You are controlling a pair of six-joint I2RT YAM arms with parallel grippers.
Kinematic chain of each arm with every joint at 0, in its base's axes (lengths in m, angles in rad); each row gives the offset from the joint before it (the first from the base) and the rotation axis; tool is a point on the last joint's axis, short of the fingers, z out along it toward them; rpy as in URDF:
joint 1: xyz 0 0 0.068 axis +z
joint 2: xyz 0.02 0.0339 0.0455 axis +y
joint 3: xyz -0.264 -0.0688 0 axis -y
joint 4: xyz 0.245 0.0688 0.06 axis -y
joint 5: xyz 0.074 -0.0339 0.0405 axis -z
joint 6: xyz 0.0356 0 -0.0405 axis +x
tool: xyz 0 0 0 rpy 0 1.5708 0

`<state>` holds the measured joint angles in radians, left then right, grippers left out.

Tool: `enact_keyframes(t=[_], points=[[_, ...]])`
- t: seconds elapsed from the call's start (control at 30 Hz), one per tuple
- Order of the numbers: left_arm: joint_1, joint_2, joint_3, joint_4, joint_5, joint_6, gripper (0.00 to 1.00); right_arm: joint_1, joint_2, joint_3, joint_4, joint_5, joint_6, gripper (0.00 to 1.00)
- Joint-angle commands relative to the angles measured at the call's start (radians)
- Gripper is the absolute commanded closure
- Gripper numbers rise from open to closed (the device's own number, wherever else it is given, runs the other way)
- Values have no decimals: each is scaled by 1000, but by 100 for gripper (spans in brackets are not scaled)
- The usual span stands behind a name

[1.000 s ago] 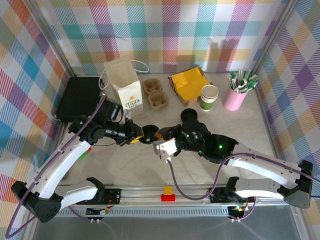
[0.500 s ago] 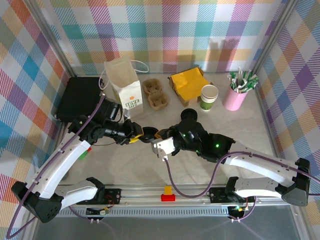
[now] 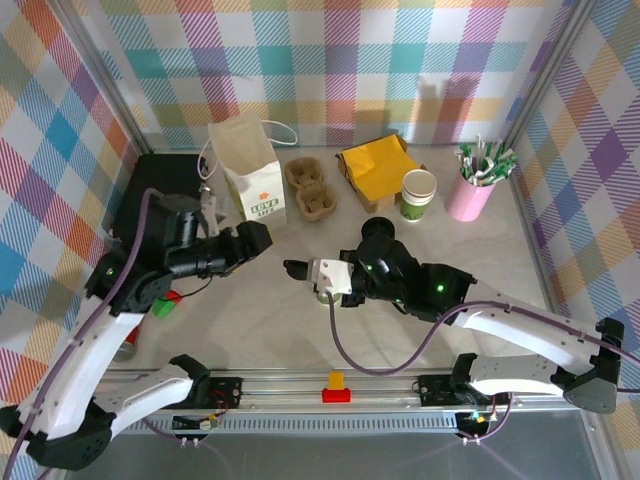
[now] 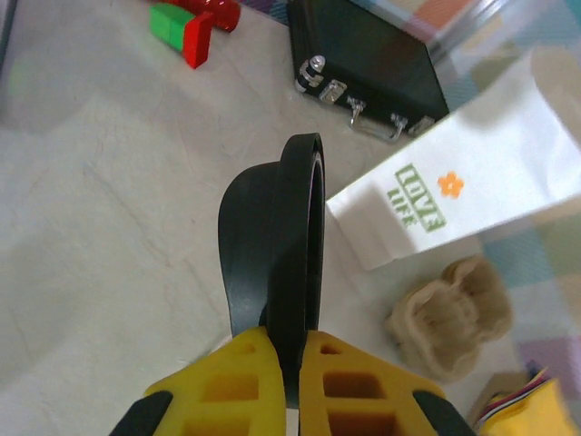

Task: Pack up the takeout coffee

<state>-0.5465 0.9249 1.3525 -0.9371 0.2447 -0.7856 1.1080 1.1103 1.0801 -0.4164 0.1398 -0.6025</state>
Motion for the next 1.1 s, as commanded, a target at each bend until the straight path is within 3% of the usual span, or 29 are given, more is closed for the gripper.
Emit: enact_keyframes(t=[0.0, 0.2, 0.5, 0.8, 1.07], points=[[0, -69, -41, 63, -184, 102, 27, -6, -37, 40, -58, -11, 309, 100], [0, -148, -217, 250, -155, 138, 28, -137, -72, 36, -98, -227, 717, 100], [0, -103, -362, 350, -44, 176, 33, -401, -82, -58, -29, -572, 1186, 100], [0, -49, -404, 383, 50, 213, 33, -499, -58, -165, 50, -668, 1437, 100], [0, 7, -416, 448, 111, 236, 32, -522, -31, -246, 105, -688, 1501, 100]])
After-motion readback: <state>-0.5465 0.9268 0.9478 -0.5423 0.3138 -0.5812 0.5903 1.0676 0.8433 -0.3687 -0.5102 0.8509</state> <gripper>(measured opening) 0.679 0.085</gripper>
